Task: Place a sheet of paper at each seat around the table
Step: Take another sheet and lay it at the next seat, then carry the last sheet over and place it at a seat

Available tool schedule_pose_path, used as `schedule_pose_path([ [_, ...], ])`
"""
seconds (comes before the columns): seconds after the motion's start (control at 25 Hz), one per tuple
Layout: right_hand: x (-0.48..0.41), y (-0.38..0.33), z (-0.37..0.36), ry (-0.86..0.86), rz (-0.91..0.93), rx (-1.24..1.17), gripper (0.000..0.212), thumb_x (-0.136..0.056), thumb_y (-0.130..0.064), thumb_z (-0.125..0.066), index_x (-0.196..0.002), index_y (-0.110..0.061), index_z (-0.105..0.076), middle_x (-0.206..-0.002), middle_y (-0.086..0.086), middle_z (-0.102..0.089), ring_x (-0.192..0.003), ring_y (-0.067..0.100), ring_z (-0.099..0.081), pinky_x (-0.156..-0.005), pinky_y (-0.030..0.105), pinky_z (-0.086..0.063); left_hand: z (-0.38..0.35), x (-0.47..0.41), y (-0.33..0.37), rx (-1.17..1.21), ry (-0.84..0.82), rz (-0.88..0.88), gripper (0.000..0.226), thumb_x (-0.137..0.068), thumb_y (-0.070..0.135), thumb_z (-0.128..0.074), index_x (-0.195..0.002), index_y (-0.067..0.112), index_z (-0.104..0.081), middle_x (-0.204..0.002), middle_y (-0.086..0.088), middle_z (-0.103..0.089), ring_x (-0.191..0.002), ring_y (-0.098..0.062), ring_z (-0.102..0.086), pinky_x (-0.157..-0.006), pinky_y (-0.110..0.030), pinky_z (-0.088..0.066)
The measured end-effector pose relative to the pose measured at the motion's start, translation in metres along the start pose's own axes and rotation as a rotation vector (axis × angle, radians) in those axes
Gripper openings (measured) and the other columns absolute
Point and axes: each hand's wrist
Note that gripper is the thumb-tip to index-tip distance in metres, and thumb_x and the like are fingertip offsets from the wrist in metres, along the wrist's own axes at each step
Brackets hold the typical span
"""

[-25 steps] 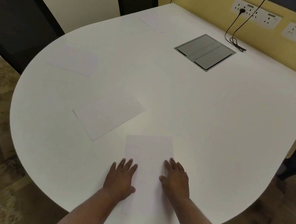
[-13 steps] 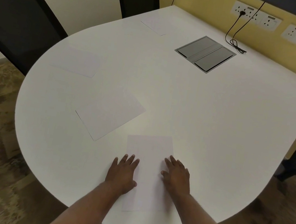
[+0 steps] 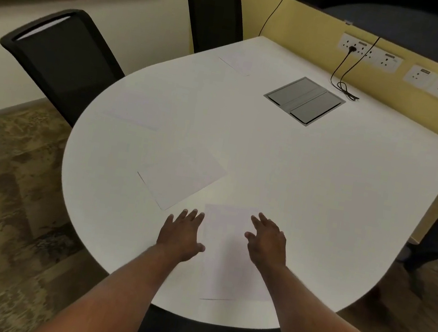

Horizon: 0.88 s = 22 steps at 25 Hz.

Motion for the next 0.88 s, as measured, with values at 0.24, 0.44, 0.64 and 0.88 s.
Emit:
schedule_pose_path([
  [0.24, 0.024, -0.044, 0.023, 0.06, -0.002, -0.026, 0.051, -0.099, -0.027, -0.053, -0.149, -0.026, -0.042, -0.162, -0.004, -0.03, -0.149, 0.019, -0.023, -0.12, 0.048, -0.018, 0.041, 0.027, -0.036, 0.013, 0.054, 0.017, 0.089, -0.09, 0.053, -0.06, -0.159, 0.026, -0.011, -0.168, 0.004, -0.011, -0.154, -0.017, -0.007, -0.123, -0.046, -0.011],
  [0.44, 0.039, -0.092, 0.029, 0.129, -0.055, -0.031, 0.052, -0.099, -0.029, -0.053, -0.149, -0.027, -0.041, -0.162, -0.004, -0.03, -0.149, 0.018, -0.023, -0.12, 0.046, -0.018, 0.07, 0.041, -0.085, 0.03, 0.095, -0.024, 0.088, -0.09, 0.053, -0.06, -0.159, 0.026, -0.013, -0.167, 0.004, -0.013, -0.154, -0.018, -0.009, -0.123, -0.046, -0.012],
  [0.64, 0.047, -0.15, 0.019, 0.219, -0.114, -0.073, 0.053, -0.098, -0.03, -0.056, -0.149, -0.024, -0.042, -0.16, -0.002, -0.033, -0.149, 0.018, -0.024, -0.12, 0.046, -0.019, 0.092, 0.041, -0.153, 0.064, 0.13, -0.062, 0.084, -0.089, 0.055, -0.059, -0.158, 0.024, -0.02, -0.166, 0.001, -0.017, -0.153, -0.018, -0.013, -0.122, -0.044, -0.016],
  [0.88, 0.056, -0.207, -0.01, 0.24, -0.222, -0.113, 0.054, -0.098, -0.032, -0.054, -0.149, -0.02, -0.041, -0.161, 0.002, -0.031, -0.147, 0.021, -0.026, -0.119, 0.043, -0.021, 0.113, 0.041, -0.222, 0.205, 0.285, -0.073, 0.056, -0.089, 0.048, -0.061, -0.14, 0.026, -0.052, -0.144, 0.005, -0.054, -0.128, -0.019, -0.054, -0.102, -0.035, -0.04],
])
Point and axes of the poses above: each hand's wrist, its own x-axis away from the middle knuckle, its own z-axis out of the back of the hand, y = z × x
